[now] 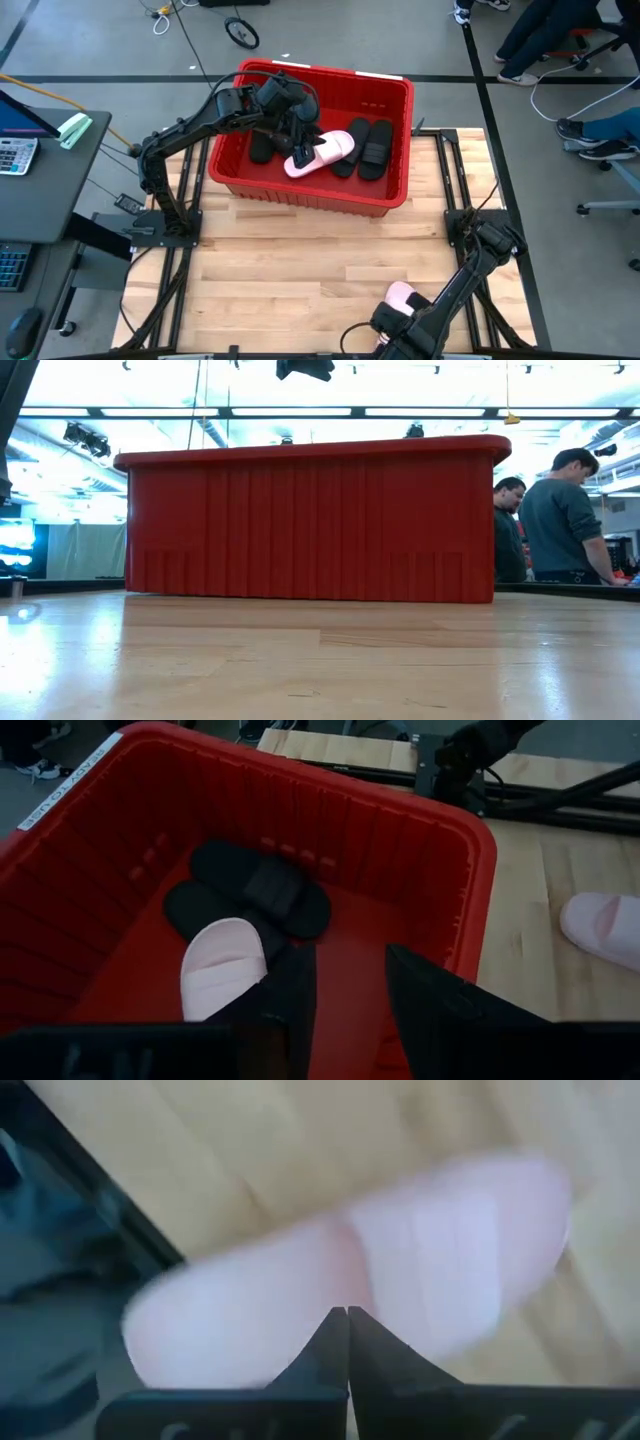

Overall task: Pick and place slides into bin
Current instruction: Put the pink slide into the bin

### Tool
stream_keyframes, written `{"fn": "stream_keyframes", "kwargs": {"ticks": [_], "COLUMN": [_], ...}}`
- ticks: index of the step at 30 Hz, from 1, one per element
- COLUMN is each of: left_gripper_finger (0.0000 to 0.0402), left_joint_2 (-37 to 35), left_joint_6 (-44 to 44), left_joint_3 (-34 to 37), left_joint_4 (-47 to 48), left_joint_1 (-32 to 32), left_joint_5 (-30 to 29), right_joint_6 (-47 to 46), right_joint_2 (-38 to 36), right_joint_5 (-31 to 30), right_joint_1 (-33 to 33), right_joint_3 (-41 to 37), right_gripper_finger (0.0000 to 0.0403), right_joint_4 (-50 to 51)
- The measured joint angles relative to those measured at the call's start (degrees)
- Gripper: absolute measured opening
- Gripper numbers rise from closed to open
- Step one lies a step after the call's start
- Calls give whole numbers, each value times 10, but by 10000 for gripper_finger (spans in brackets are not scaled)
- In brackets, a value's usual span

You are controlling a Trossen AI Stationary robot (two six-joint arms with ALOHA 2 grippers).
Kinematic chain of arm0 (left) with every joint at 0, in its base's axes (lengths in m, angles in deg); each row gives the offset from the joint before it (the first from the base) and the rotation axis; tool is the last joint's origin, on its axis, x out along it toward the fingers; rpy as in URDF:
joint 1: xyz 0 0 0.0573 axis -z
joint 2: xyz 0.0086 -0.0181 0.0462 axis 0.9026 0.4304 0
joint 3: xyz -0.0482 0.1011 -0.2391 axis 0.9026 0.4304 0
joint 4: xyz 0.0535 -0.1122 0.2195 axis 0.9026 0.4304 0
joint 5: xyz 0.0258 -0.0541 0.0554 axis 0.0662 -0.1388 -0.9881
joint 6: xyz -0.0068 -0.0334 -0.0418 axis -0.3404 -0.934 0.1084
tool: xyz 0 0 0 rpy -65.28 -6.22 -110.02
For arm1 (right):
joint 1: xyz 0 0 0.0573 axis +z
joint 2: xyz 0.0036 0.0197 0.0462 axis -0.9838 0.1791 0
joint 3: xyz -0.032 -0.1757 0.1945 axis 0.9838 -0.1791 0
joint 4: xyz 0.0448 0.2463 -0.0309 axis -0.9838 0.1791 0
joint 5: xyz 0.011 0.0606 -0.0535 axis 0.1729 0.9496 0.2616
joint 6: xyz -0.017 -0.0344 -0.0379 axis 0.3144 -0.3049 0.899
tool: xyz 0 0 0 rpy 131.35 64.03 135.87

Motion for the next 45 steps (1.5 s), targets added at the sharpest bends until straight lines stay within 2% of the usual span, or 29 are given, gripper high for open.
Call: {"fn": "stream_keyframes", "kwargs": {"ticks": [2,5,8,12,15,27,31,39,45], "left_gripper_finger": [126,121,117,119,121,113,117,113,112], "left_joint_2": [1,1,1,1,1,1,1,1,1], "left_joint_6": [11,24,24,24,24,25,26,26,25], "left_joint_3": [0,0,0,0,0,0,0,0,0], "left_joint_4": [0,0,0,0,0,0,0,0,0], "left_joint_1": [0,0,0,0,0,0,0,0,0], "left_joint_5": [0,0,0,0,0,0,0,0,0], "right_joint_6": [-16,-49,-53,-1,14,41,64,65,70], "right_joint_2": [5,8,5,-10,-15,-8,-7,-8,-8], "right_joint_5": [41,59,52,14,16,25,23,-12,51], "right_joint_1": [0,0,-2,-2,-9,-14,-12,-13,-13], "right_joint_3": [0,0,0,0,0,-25,-29,-51,-119], "right_gripper_finger": [1,3,10,20,34,144,170,177,176], "right_joint_4": [6,-2,-9,-10,-10,-45,-29,-19,-51]}}
